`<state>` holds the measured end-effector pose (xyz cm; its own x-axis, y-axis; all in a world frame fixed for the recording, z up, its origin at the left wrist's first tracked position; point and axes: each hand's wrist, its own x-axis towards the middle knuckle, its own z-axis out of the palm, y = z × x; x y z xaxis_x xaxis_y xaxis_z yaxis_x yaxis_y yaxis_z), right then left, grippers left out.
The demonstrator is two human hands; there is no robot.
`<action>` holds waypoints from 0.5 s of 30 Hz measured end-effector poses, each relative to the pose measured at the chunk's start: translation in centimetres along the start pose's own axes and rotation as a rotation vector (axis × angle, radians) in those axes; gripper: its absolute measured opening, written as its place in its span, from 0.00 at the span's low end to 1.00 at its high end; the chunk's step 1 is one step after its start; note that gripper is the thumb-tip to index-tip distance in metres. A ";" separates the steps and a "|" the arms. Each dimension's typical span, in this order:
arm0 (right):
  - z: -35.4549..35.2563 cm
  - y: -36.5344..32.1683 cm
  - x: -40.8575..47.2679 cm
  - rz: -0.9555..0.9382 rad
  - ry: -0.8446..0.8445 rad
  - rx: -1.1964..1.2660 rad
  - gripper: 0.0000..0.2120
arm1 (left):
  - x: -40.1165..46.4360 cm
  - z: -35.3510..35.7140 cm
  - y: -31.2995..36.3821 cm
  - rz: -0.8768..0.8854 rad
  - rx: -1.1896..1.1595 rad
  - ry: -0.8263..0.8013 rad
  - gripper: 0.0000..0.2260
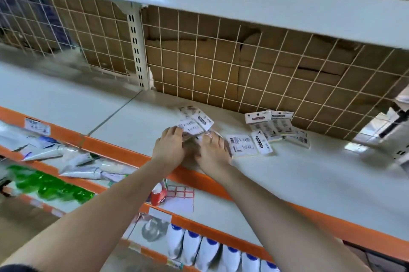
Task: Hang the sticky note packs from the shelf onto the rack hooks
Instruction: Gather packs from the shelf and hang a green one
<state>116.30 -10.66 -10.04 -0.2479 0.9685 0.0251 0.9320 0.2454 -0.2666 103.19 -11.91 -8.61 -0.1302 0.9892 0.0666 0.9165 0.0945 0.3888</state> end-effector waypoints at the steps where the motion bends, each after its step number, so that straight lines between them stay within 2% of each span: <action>1: 0.3 0.0 0.0 0.008 0.009 -0.008 0.33 | 0.3 0.3 -0.3 0.019 0.005 -0.016 0.20; 4: 0.5 0.1 0.1 0.006 0.059 -0.043 0.31 | 0.8 1.1 -0.8 0.052 0.020 -0.036 0.21; 10: 0.4 0.3 0.7 0.006 0.076 -0.085 0.30 | 0.8 1.9 -1.1 0.067 0.047 0.076 0.18; 15: 1.3 0.0 0.0 0.028 0.197 -0.075 0.25 | 0.5 2.2 -1.0 0.063 0.089 0.141 0.15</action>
<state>115.98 -10.68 -11.28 -0.1720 0.9628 0.2082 0.9567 0.2137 -0.1977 103.00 -11.24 -10.96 -0.1177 0.9686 0.2191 0.9534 0.0485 0.2978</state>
